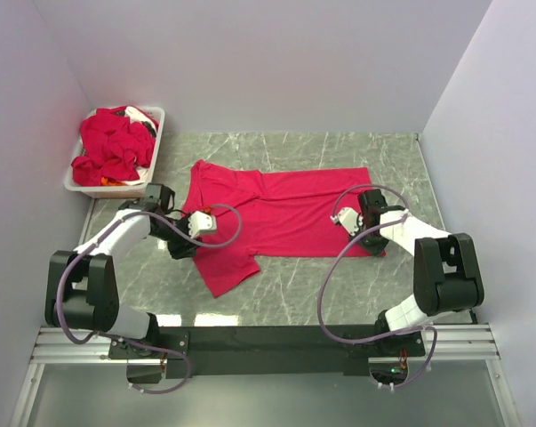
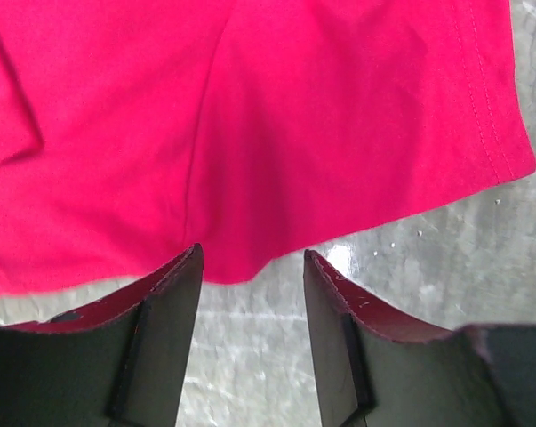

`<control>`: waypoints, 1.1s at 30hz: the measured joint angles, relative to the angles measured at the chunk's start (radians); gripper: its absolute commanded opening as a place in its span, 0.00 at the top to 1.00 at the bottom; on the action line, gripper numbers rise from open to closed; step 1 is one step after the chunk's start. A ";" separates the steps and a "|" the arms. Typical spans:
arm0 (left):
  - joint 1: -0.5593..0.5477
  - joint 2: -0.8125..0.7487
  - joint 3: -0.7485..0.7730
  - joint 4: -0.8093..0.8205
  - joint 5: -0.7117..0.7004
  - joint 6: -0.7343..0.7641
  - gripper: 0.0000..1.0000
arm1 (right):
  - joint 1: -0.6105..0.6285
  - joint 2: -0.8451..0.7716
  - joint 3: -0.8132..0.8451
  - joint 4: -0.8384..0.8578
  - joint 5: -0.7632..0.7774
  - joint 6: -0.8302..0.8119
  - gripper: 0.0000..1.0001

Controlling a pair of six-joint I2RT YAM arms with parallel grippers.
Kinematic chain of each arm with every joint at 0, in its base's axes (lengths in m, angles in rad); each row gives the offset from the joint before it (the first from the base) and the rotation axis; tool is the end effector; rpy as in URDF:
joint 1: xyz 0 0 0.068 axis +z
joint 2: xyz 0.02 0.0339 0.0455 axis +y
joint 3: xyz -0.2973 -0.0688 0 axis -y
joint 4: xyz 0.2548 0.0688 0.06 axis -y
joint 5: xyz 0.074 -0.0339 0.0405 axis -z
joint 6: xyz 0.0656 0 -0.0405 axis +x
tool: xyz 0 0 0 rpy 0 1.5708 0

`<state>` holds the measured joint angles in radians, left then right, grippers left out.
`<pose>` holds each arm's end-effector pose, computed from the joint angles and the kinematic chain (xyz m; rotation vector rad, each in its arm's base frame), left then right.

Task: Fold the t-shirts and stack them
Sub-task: Fold the tshirt

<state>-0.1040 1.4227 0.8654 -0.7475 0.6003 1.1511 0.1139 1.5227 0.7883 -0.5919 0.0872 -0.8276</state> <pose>0.2526 -0.0636 0.2001 1.5950 2.0176 -0.5169 0.2677 0.0249 0.1490 -1.3162 2.6210 -0.2458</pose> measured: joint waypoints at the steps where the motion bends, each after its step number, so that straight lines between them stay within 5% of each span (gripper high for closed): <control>1: -0.014 0.002 -0.006 0.011 -0.005 0.013 0.46 | 0.000 0.001 0.000 0.005 0.003 -0.002 0.90; 4: -0.055 0.016 -0.024 0.042 -0.024 0.034 0.46 | 0.000 0.005 -0.001 0.013 0.010 -0.001 1.00; 8: -0.093 0.051 -0.053 0.082 -0.054 0.042 0.52 | 0.000 0.007 0.001 0.014 0.013 0.000 1.00; 13: -0.106 0.066 -0.097 0.117 -0.098 0.054 0.81 | 0.000 0.013 0.010 0.013 0.013 0.000 1.00; 19: -0.113 -0.014 -0.126 0.063 -0.117 0.055 0.99 | 0.000 0.000 0.012 -0.015 0.003 0.000 1.00; 26: -0.114 -0.173 -0.159 -0.055 -0.124 0.020 0.99 | 0.000 -0.085 0.012 -0.077 -0.012 -0.002 1.00; 33: -0.072 -0.157 -0.099 -0.159 -0.091 -0.039 0.99 | -0.013 -0.124 0.061 -0.132 -0.026 -0.017 1.00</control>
<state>-0.1757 1.2655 0.7662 -0.9070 0.5091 1.1118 0.1005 1.3983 0.8494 -0.7242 0.0616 -0.8448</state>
